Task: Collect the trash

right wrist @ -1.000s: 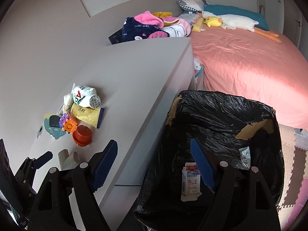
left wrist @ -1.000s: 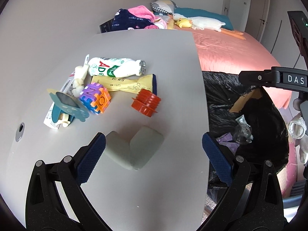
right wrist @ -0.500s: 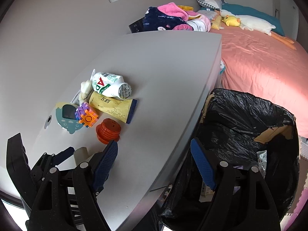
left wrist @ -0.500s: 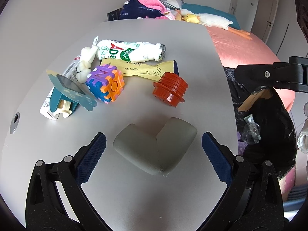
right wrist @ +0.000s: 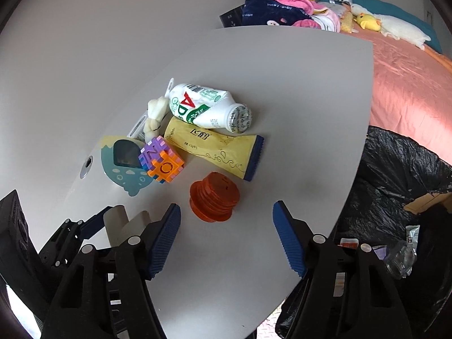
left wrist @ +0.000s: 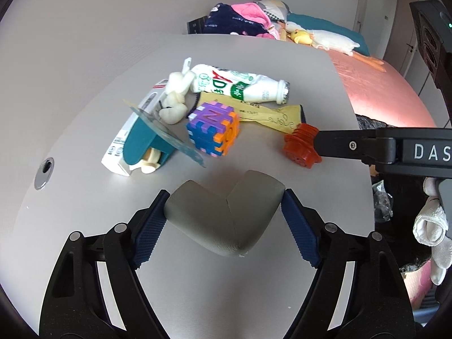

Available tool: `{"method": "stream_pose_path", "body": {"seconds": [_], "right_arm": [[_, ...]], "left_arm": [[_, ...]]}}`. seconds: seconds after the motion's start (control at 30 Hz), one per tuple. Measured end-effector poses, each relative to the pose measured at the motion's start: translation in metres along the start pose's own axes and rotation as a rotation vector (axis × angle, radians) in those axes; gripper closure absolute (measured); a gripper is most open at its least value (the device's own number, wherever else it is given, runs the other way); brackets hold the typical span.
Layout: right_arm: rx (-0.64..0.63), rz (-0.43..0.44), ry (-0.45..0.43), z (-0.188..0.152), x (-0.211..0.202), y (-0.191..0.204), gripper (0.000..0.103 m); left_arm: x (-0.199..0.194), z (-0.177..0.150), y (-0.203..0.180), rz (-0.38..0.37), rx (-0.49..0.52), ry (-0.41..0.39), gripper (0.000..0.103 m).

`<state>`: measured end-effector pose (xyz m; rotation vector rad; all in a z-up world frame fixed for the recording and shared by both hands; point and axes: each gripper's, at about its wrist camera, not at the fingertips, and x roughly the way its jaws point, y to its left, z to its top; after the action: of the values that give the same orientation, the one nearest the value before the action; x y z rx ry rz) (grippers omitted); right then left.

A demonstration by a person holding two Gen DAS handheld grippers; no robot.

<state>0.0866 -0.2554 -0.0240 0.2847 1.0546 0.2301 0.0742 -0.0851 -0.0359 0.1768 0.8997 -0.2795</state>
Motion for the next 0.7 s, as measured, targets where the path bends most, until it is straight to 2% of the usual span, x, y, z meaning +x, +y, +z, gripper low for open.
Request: {"method": "stream_pose_path", "body": {"seconds": [0.3,0.43,0.7], "right_arm": [[0.016,0.006,0.041,0.007,0.03,0.015,0.049],[0.012,-0.004,0.056,0.01,0.041,0.018,0.059],[0.011,-0.011,0.005,0.004,0.027,0.008,0.059]], "left_arm": [[-0.001,0.0,0.025,0.012,-0.046,0.01,0.025],[-0.001,-0.001,0.028,0.01,-0.059,0.014,0.025],[-0.004,0.0,0.025,-0.005,-0.055,0.007,0.025]]}}
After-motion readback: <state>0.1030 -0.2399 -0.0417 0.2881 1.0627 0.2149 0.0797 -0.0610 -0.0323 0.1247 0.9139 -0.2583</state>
